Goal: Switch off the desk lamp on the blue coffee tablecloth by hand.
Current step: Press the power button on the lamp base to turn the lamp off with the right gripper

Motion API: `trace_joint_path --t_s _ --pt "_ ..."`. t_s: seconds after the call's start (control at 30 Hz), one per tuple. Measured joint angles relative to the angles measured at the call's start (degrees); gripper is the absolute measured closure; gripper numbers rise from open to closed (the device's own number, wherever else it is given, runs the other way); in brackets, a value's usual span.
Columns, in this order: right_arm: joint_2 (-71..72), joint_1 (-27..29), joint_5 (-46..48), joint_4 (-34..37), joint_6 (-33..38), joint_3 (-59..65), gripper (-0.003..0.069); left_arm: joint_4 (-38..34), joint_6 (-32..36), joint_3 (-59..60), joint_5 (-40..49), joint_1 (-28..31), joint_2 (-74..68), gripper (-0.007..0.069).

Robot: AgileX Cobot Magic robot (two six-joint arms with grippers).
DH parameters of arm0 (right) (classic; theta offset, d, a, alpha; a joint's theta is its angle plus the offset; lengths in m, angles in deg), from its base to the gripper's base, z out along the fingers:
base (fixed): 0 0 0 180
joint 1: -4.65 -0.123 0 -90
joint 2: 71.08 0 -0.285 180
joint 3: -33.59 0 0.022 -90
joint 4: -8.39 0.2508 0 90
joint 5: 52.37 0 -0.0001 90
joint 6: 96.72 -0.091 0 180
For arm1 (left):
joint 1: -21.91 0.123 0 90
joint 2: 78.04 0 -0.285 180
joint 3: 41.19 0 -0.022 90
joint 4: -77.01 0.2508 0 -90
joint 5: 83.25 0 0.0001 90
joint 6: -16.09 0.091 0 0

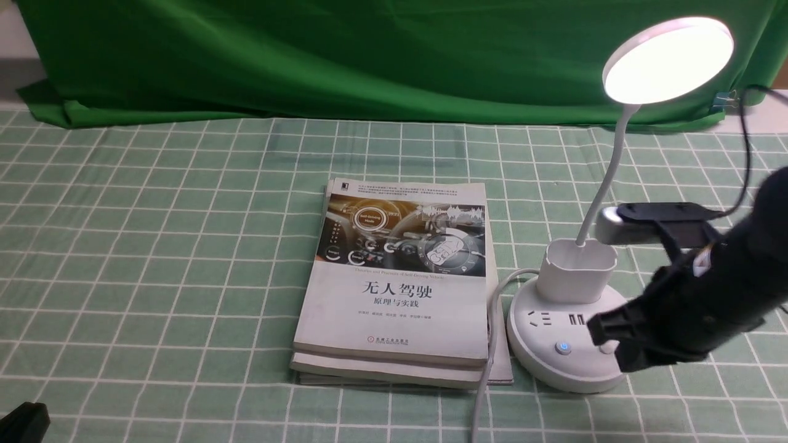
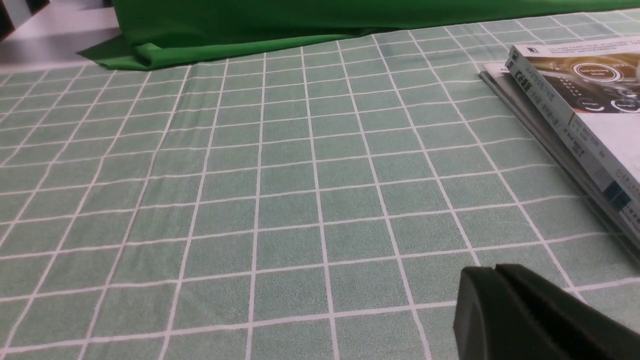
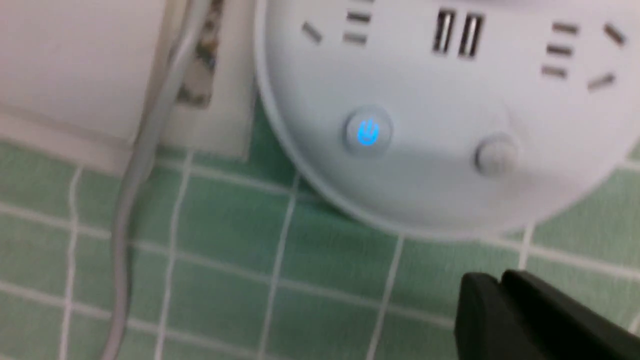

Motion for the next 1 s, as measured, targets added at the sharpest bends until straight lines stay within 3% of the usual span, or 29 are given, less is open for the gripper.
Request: trace_joint_path --t_s 0.6,1.0 --pt "-8.11 0.0 -5.77 -0.88 0.0 -2.08 0.0612 0.0 0.0 0.0 0.0 0.0 0.0 0.0624" --pt "-5.07 0.0 -7.25 -1.76 -0.06 -2.14 0.0612 0.0 0.0 0.0 0.0 0.0 0.0 0.0624"
